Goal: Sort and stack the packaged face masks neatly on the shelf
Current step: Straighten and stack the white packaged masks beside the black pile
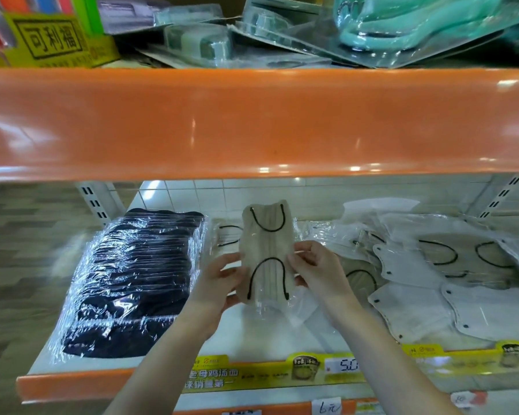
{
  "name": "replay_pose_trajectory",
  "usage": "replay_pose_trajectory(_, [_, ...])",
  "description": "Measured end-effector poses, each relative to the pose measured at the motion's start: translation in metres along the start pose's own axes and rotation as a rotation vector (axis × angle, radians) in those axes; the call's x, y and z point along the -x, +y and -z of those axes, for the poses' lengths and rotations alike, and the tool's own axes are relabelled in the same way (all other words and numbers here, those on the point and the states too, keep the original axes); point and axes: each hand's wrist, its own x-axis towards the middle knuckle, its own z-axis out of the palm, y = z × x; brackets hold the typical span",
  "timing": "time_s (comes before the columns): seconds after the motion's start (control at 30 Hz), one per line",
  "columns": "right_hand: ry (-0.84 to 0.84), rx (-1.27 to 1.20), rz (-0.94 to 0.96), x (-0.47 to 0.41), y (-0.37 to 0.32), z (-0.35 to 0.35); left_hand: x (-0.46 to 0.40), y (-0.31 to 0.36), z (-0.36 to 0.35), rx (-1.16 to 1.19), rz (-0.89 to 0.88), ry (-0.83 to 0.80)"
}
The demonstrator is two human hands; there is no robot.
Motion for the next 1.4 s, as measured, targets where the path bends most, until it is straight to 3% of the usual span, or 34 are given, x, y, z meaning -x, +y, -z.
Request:
replay_pose_trajectory(0.1, [0.038,0.201,0.149,0.002,0.003,0.0,-0.004,-0.002,0.005,-0.054,0.018,0.051])
replay_pose_trajectory(0.23, [0.196,1.12,0.67,-0.004,0.02,0.016,-0.017,0.001,0.02,-0.274,0.015,0.008])
replay_pose_trajectory(0.3, [0.18,1.275,0.871,-0.01,0.027,0.021,-0.021,0.005,0.026,-0.494,-0.022,-0.118])
replay_pose_trajectory(0.37, [0.128,1.268,0.951,-0.017,0.029,0.024,-0.024,0.011,0.027,-0.633,-0.065,-0.259])
replay_pose_trajectory(0.43, [0.086,1.249,0.942,-0.022,0.028,0.023,-0.028,0.015,0.023,-0.735,-0.123,-0.296])
replay_pose_trajectory(0.53, [0.069,1.171,0.933,-0.028,0.025,0.021,-0.025,0.02,0.014,-1.11,-0.377,-0.169])
replay_pose_trajectory(0.63, [0.112,1.146,0.919,-0.039,0.02,0.016,-0.016,0.029,0.0,-1.377,-0.421,-0.279])
replay_pose_trajectory(0.73, [0.144,1.104,0.901,-0.052,0.018,0.007,-0.023,0.028,-0.014,-1.66,-0.602,-0.122])
replay_pose_trajectory(0.8, [0.149,1.066,0.883,-0.06,0.017,0.002,-0.036,0.026,-0.018,-1.649,-0.718,0.027])
replay_pose_trajectory(0.93, [0.149,1.02,0.89,-0.067,0.016,-0.002,-0.072,0.017,-0.014,-1.547,-0.661,0.177])
replay_pose_trajectory(1.1, [0.157,0.947,0.888,-0.075,0.021,-0.003,-0.091,0.01,-0.013,-1.332,-0.721,0.203])
replay_pose_trajectory(1.27, [0.078,0.968,0.571,-0.086,0.034,-0.01,-0.1,-0.005,-0.015,-1.453,-0.589,0.126])
replay_pose_trajectory(1.4, [0.021,1.067,0.463,-0.083,0.047,-0.012,-0.101,-0.026,-0.011,-1.563,-0.526,0.12])
